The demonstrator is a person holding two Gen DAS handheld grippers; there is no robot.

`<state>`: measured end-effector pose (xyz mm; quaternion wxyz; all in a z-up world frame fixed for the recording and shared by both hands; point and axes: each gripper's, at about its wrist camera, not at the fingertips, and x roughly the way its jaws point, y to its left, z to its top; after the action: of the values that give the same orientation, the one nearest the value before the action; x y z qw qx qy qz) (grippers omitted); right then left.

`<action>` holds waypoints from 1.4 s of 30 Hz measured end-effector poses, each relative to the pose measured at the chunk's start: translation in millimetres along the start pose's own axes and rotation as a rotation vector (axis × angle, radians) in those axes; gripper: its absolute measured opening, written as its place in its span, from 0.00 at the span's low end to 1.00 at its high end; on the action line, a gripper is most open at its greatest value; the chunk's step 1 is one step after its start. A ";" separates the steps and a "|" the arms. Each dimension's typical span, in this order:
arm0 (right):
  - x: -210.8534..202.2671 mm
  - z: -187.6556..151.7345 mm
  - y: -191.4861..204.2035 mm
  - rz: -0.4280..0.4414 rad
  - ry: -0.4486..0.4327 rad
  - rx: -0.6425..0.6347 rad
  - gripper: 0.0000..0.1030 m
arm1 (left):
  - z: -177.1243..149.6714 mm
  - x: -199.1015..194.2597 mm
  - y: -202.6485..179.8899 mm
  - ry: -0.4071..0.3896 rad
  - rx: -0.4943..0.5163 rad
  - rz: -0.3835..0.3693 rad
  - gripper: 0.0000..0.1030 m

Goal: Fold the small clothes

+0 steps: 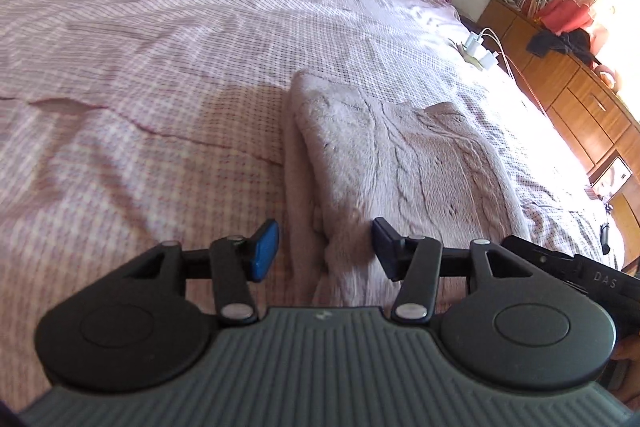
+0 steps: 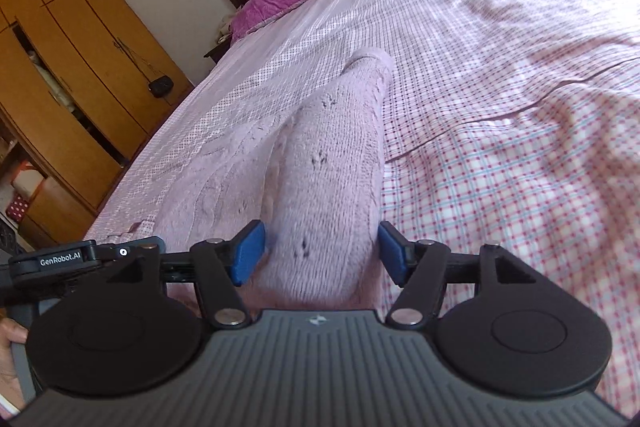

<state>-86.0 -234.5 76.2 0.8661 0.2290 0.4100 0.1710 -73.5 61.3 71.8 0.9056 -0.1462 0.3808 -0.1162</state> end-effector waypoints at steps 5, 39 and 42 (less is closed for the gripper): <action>-24.4 -24.1 9.5 -0.047 0.001 -0.064 0.81 | -21.0 -17.0 -8.0 -0.010 0.048 0.076 0.78; 10.2 -78.3 23.6 -0.292 0.095 -0.294 1.00 | -87.6 27.1 -55.5 0.076 0.258 0.289 0.96; 10.6 -78.1 23.0 -0.292 0.095 -0.293 1.00 | -87.6 27.0 -55.6 0.076 0.257 0.289 0.96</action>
<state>-143.7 -190.1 38.3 0.8855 0.0305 0.4498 0.1120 -124.0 -14.6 15.2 0.9091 0.0310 0.4136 -0.0382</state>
